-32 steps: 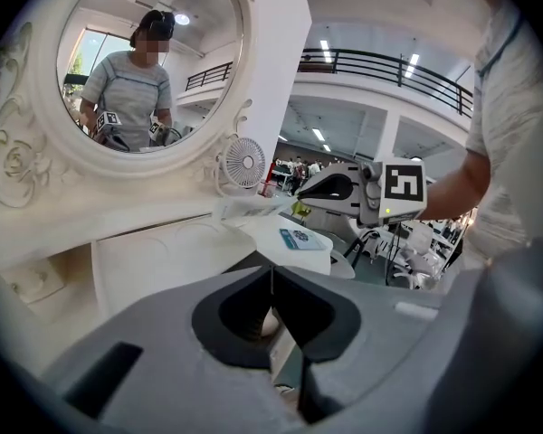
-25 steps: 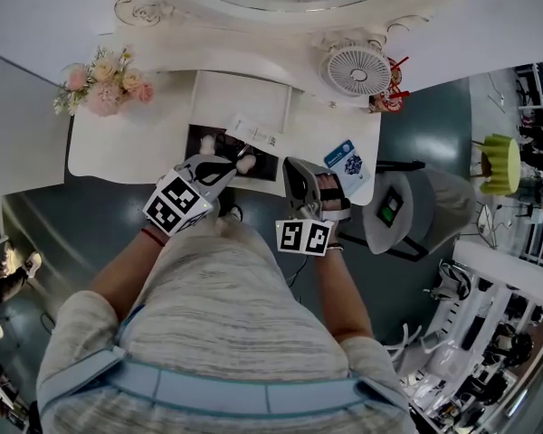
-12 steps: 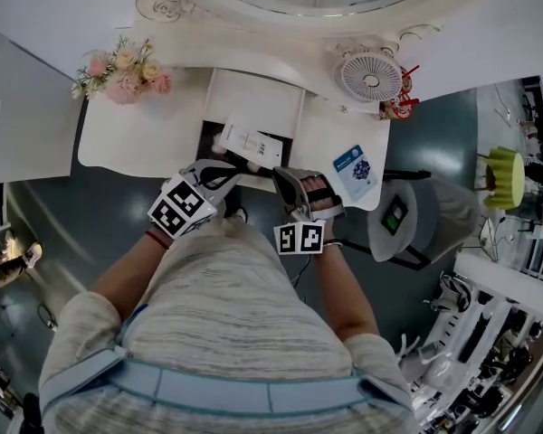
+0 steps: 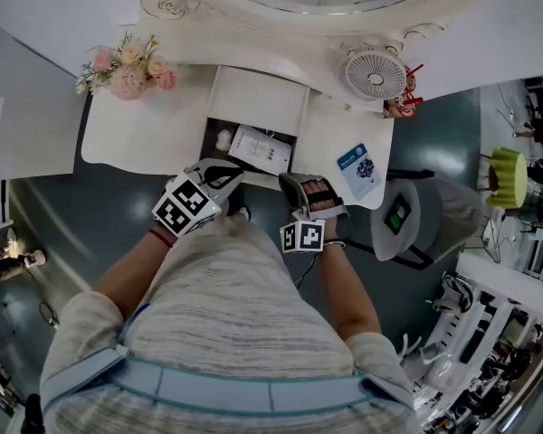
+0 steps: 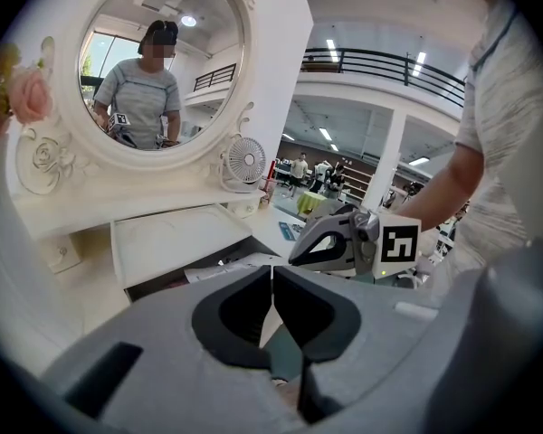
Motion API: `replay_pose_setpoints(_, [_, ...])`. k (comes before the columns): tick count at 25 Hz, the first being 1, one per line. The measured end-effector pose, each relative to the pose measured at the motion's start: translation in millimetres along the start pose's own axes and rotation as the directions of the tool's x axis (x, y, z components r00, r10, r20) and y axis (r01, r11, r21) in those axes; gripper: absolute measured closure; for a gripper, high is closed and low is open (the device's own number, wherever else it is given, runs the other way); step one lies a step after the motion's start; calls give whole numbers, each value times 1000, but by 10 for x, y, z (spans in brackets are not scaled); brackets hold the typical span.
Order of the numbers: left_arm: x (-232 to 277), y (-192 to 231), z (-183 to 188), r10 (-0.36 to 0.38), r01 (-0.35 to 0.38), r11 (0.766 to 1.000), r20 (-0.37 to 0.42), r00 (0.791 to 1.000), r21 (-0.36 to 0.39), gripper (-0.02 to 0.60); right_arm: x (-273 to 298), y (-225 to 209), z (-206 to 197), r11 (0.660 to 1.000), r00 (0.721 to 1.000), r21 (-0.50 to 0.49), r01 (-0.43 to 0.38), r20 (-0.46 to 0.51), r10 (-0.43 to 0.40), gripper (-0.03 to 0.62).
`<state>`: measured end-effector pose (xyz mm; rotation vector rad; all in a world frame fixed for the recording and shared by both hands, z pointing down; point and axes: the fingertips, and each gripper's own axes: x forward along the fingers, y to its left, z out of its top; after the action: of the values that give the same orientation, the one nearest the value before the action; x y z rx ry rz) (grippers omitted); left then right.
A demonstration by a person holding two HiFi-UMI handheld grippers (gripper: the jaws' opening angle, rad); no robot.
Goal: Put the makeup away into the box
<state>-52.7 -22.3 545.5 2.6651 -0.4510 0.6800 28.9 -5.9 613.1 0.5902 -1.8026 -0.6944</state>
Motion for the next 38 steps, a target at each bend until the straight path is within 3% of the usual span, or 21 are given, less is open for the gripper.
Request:
replay_pose_setpoints(9, [-5,60,-4,8,-8,1000,-9,1000,2,563,138,-34,-33,999,999,40,-12,-33,13,583])
replay_pose_setpoints(16, [9,88,37,11,-11,1000,-9,1000,10,563,127,-98,-82,963,998,267,-47,-33,58,582])
replay_pose_setpoints(21, [28,100,87,1,-1,1000,-10,1000,24,563,42,-162,-92,927,998,373,-50,-16,60,582])
replay_pose_setpoints(24, [48,112,138,-4,4,999,-5,1000,34,563,-31,-217,-86,896,999,440,-49,3,53,578])
replay_pose_setpoints(27, [74,116,180,-13,13,999,-6,1000,46,563,-101,-283,-88,859,999,511,-40,15,38,497])
replay_pose_setpoints(33, [130,109,240,-39,40,997,-10,999,66,563,-252,-488,-211,742,999,670,31,0,-42,496])
replay_pose_setpoints(38, [226,64,284,-71,73,993,-27,997,89,563,-365,-466,-558,682,995,724,102,-86,-57,488])
